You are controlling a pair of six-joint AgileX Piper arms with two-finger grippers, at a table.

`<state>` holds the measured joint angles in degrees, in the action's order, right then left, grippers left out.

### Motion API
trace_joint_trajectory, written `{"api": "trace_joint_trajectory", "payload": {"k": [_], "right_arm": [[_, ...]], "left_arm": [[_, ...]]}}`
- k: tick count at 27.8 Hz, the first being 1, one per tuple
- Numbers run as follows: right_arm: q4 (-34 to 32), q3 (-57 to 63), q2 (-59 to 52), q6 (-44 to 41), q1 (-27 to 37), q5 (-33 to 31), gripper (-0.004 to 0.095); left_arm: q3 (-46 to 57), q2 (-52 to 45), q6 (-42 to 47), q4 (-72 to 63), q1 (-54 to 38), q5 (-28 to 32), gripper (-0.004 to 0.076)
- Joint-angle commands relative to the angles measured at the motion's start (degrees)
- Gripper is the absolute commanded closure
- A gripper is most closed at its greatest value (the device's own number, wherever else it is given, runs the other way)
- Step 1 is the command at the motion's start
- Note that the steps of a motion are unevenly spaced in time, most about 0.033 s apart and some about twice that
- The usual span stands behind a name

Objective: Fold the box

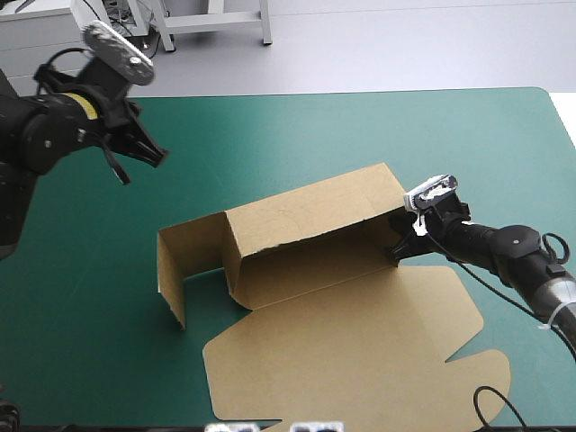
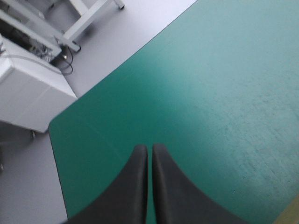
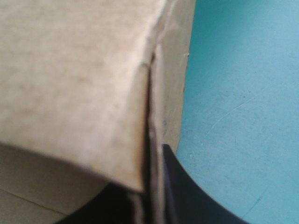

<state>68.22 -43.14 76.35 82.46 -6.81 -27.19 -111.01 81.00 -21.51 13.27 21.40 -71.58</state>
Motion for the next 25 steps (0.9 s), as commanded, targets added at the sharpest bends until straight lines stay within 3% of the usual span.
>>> {"api": "trace_joint_trajectory", "payload": {"k": [1, 7, 14, 20, 25], "right_arm": [[1.1, -1.3, -1.2, -0.3, -0.2, -2.7, 0.0923], [1.1, -1.3, -1.4, -0.3, -0.2, -2.7, 0.0923], [-1.1, -1.3, -2.6, -0.9, -0.2, -2.8, 0.0923], [-2.8, -1.3, -5.1, -2.9, -0.2, -2.7, 0.0923], [-13.1, -3.3, -7.5, -13.6, -0.2, -4.7, 0.0923]], "left_arm": [[-0.5, -2.0, 1.1, -8.5, -10.3, -2.1, 0.0717], [11.6, -4.5, -2.1, -20.6, -22.0, -1.3, 0.0731], [31.0, -14.2, -1.9, -19.6, -22.3, 12.7, 0.0731], [37.5, -19.1, -1.9, -19.1, -22.3, 14.1, 0.0731], [37.5, -19.1, -1.9, -19.1, -22.3, 16.4, 0.0731]]}}
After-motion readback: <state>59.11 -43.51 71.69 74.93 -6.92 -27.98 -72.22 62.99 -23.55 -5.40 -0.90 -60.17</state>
